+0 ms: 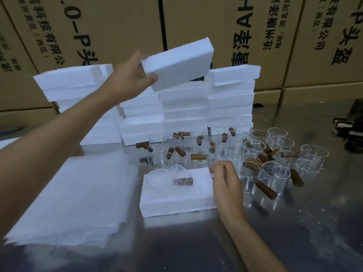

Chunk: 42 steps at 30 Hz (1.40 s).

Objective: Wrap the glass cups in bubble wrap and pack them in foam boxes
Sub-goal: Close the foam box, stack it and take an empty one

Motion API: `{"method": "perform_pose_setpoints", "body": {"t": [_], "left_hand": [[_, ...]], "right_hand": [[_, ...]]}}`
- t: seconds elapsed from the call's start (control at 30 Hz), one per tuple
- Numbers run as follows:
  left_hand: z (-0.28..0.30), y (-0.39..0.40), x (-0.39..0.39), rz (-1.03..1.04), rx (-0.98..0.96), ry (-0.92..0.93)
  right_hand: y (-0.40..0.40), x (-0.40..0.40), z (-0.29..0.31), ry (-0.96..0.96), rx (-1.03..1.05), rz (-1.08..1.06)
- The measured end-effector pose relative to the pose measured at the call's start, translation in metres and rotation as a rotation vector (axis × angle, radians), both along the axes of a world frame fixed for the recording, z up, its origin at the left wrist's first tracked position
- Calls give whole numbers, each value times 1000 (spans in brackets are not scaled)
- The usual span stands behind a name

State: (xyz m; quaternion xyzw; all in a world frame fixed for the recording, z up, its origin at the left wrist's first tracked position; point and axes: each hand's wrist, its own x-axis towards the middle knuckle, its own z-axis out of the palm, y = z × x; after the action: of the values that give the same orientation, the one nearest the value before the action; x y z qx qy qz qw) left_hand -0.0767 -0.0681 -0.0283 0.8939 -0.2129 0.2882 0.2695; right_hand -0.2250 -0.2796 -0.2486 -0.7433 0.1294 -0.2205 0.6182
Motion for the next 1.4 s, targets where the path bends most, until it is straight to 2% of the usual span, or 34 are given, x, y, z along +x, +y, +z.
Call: {"method": "perform_pose_setpoints", "body": {"t": [0.07, 0.13, 0.2, 0.3, 0.4, 0.5, 0.6, 0.73, 0.9, 0.97, 1.13, 1.27, 1.4], "left_hand": [[-1, 20, -26, -175, -127, 232], [-10, 39, -43, -336, -279, 586], [-27, 52, -51, -396, -379, 907], [-61, 59, -62, -371, -367, 1201], [-88, 54, -75, -352, -230, 1340], [-103, 40, -87, -246, -140, 1326], [-109, 26, -99, -145, -60, 1232], [-113, 9, -105, 21, 105, 1010], [-134, 7, -118, 129, 300, 760], [-140, 7, -121, 154, 319, 687], [-141, 1, -128, 164, 127, 733], [-143, 2, -143, 96, -1, 808], [-142, 2, -155, -10, -230, 684]], "right_hand": [[1, -1, 2, -13, 35, -13], [1, -3, 3, -25, 71, -17], [1, -4, 4, -34, 110, -8], [0, -5, 7, -28, 193, 4], [-3, -8, 13, -20, 326, -11], [-4, -11, 18, -33, 398, 32], [-4, -12, 19, -71, 342, 116], [0, -19, 11, -101, 127, 297], [-5, -17, 5, -64, 97, 331], [-4, -14, 6, -45, 94, 332], [-3, -14, 10, 3, 99, 289], [-6, -18, 12, 42, 311, 261], [-13, -24, 20, -102, 491, 333]]}}
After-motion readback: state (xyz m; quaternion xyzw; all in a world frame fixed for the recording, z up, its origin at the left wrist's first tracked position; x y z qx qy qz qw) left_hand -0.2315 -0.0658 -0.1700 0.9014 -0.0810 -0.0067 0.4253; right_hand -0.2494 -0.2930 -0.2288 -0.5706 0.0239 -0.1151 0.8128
